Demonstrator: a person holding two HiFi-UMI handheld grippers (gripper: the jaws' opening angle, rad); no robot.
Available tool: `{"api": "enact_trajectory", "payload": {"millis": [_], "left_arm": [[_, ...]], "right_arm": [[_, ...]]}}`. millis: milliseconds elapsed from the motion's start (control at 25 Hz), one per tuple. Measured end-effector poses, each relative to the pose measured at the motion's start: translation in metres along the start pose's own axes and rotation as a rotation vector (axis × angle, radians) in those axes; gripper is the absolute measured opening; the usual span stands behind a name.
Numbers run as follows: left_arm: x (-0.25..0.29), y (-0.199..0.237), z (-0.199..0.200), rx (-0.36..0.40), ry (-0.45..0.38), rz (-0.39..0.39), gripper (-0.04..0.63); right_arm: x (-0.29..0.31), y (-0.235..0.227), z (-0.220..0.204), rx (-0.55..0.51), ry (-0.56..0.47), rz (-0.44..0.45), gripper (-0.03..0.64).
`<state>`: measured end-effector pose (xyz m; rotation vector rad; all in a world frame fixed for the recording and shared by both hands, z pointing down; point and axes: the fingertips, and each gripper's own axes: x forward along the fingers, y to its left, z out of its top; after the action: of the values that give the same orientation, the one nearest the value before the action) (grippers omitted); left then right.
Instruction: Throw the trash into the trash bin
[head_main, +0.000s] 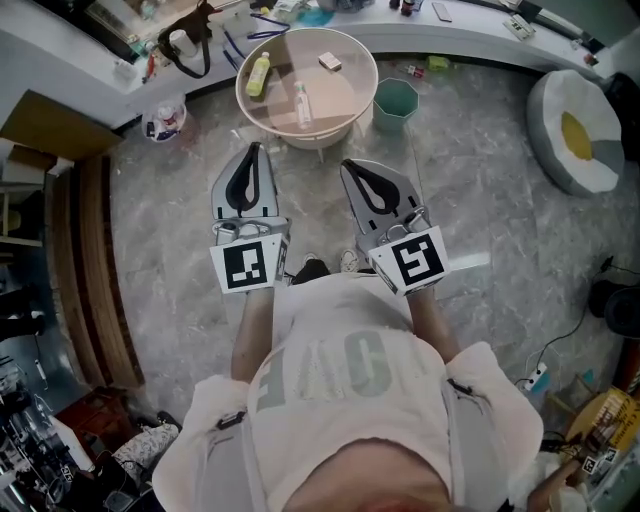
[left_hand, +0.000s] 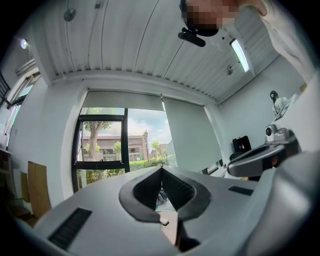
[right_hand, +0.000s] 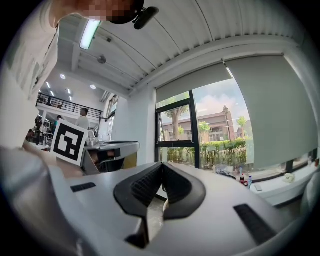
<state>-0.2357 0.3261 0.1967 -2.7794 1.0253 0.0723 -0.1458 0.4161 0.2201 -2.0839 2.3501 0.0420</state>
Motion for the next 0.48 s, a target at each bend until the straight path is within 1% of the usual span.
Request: {"api": "enact_trajectory", "payload": {"millis": [120, 320, 480], "left_arm": [[-0.006, 0.006, 0.006, 0.005, -0.017, 0.035, 0.011], [-0.011, 0.012, 0.004, 0.005, 0.004, 0.064, 0.011], [-0.001, 0.02, -0.001, 0.038, 0.006, 0.074, 0.011]], "right_arm": [[-0.008, -0.007, -0.009, 0.021, 0.016, -0.017, 0.015], [-0.011, -0.023, -0.018, 0.107, 0.041, -0.046, 0.015], [-0.001, -0.033, -0.027, 0.145, 0.042, -0.043, 0.015]]}}
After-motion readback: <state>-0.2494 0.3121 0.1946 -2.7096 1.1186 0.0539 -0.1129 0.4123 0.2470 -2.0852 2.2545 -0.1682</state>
